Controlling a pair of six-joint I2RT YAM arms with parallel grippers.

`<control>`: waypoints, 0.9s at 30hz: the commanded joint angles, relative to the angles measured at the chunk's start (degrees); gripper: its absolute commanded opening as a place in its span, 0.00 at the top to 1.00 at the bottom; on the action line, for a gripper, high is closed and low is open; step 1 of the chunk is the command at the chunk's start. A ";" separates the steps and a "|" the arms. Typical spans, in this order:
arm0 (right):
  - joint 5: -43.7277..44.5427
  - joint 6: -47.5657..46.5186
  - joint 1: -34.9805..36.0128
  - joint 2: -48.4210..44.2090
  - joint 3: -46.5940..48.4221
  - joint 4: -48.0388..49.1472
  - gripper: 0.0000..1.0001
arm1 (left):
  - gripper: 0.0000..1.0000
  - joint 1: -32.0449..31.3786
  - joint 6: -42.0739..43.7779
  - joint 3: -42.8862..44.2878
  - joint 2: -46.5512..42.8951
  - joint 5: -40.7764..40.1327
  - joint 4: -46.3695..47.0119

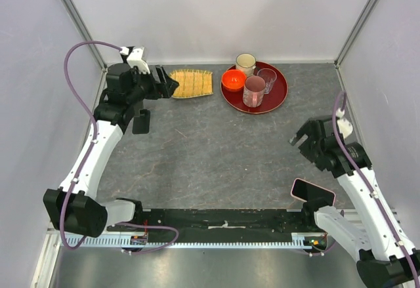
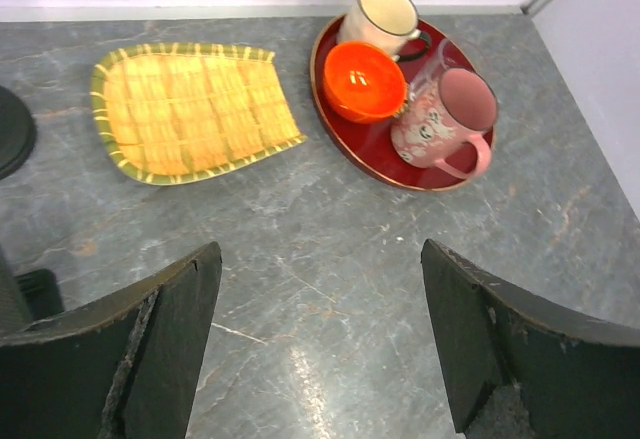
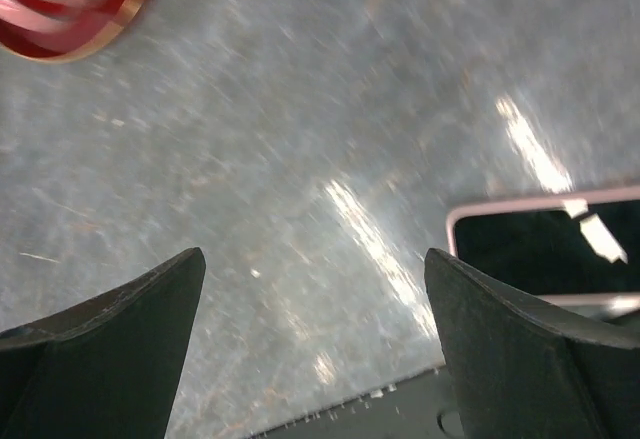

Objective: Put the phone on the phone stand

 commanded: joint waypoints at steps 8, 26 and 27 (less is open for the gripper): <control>-6.45 21.18 -0.54 -2.31 -8.76 -19.12 0.02 | 0.12 -6.85 -1.72 -0.43 -1.92 3.33 2.28; -16.47 26.63 -0.46 3.57 -29.32 0.46 0.02 | 0.12 -7.55 -3.39 -1.14 -1.21 6.23 3.69; -16.47 26.55 -0.46 4.19 -29.50 0.56 0.02 | 0.12 -7.55 -3.21 -1.14 -1.04 6.05 3.60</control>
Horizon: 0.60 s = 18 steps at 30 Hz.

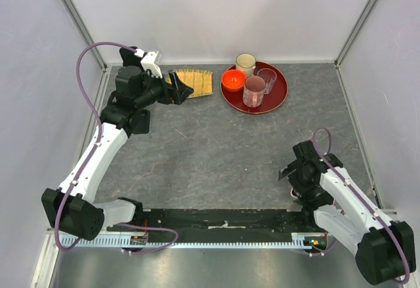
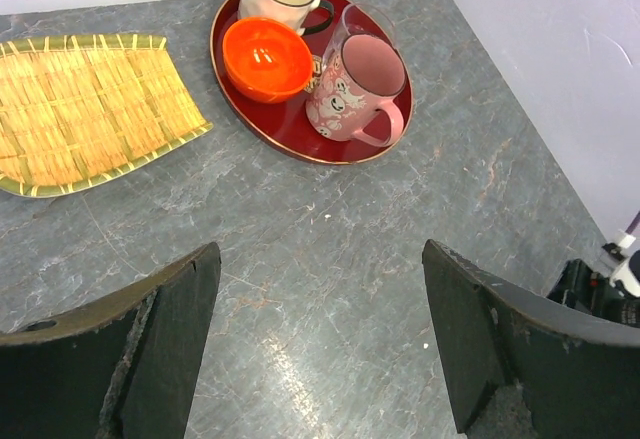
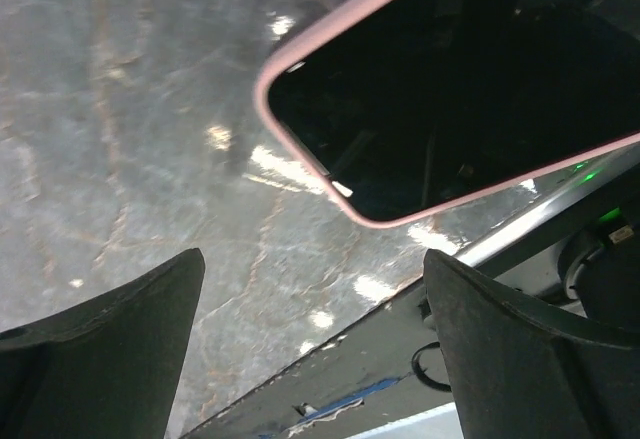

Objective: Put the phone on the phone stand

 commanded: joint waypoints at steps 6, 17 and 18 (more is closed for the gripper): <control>2.78 1.93 -0.22 5.02 -0.62 3.03 0.02 | 0.12 -0.43 -1.79 -0.22 1.04 1.94 2.40; 13.94 -0.96 -1.97 13.99 2.19 11.71 0.02 | 0.12 -0.43 -1.35 -0.31 1.22 0.98 2.39; 14.56 -2.10 -2.50 13.99 2.19 13.30 0.02 | 0.12 -0.43 -1.44 -0.31 1.39 1.07 2.31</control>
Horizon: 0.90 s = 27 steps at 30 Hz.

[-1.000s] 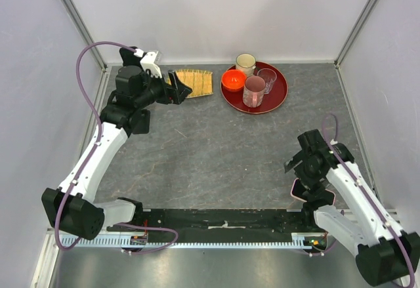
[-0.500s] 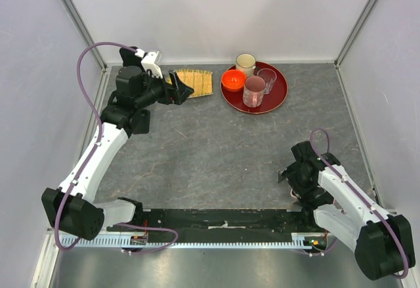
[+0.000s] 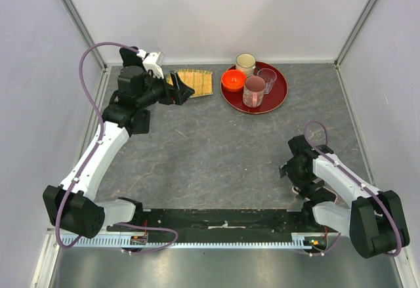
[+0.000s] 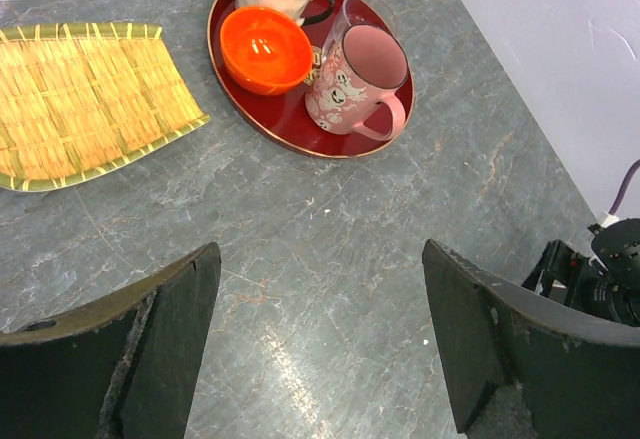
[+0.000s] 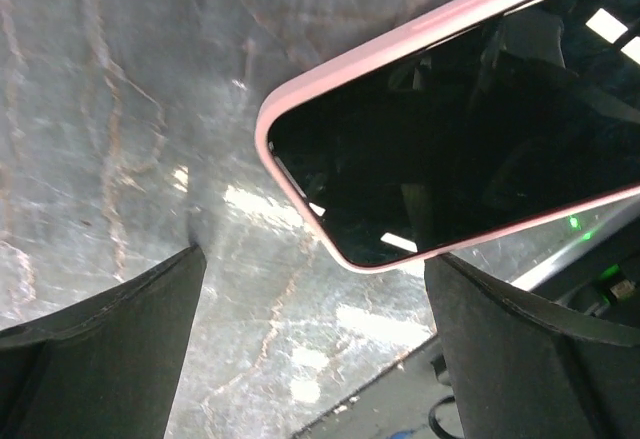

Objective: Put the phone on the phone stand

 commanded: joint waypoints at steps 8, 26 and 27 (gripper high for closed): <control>5.01 -26.96 -12.48 14.98 10.19 31.62 0.02 | 0.12 -0.16 -1.75 0.05 0.48 1.93 2.20; 9.46 -28.95 -37.00 -1.43 10.06 17.23 0.02 | 0.10 -0.25 -2.63 -0.92 -0.66 5.26 4.13; 11.41 -27.55 -37.70 -1.87 9.62 16.34 0.02 | 0.10 -0.34 -2.63 -1.01 -0.58 5.35 4.22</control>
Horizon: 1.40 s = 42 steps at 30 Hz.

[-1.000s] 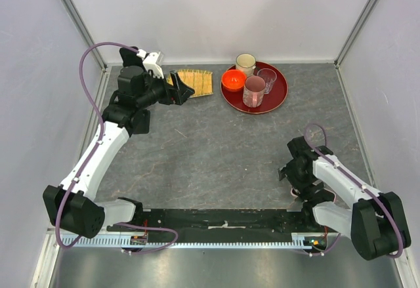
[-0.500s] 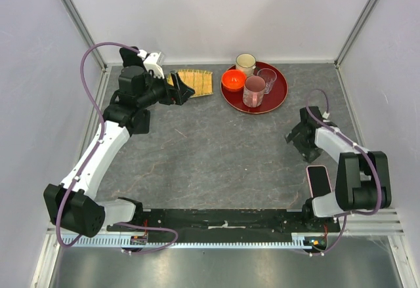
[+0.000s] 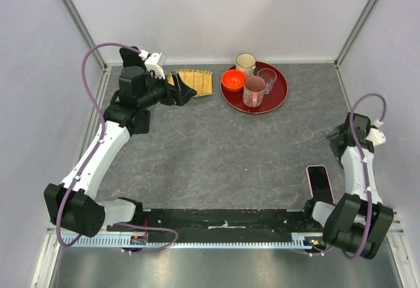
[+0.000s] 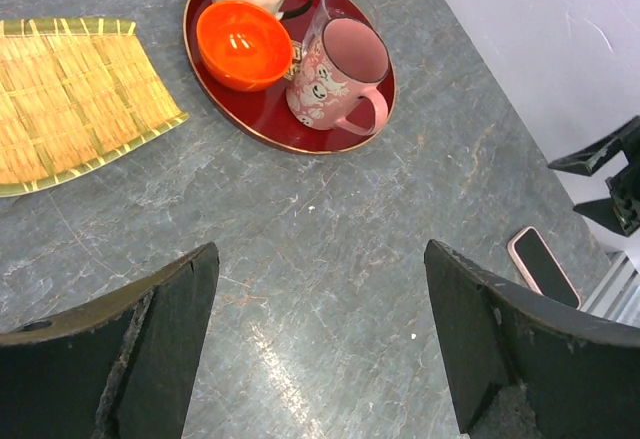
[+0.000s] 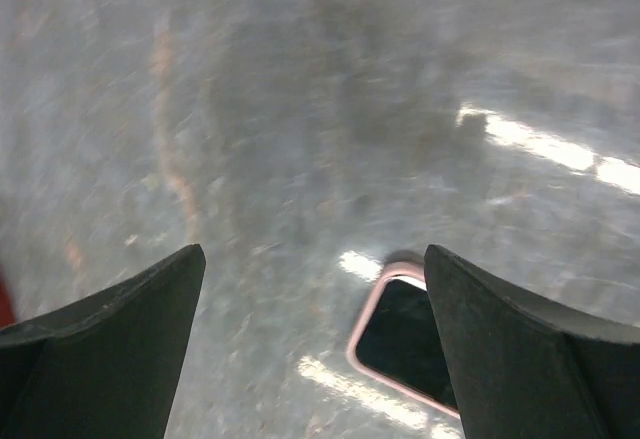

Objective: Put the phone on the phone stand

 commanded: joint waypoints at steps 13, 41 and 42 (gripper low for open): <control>0.42 8.19 -8.11 -4.33 -9.76 -13.39 0.02 | 0.10 -0.34 -3.71 -0.75 -1.67 4.95 4.38; 7.09 11.64 7.14 -1.54 1.41 -13.30 0.02 | 0.10 -0.34 -2.92 -0.92 -1.41 4.07 4.11; 6.30 9.88 -0.47 -1.10 0.62 -11.65 0.02 | 0.10 -0.34 -3.00 -0.92 -1.41 4.16 4.03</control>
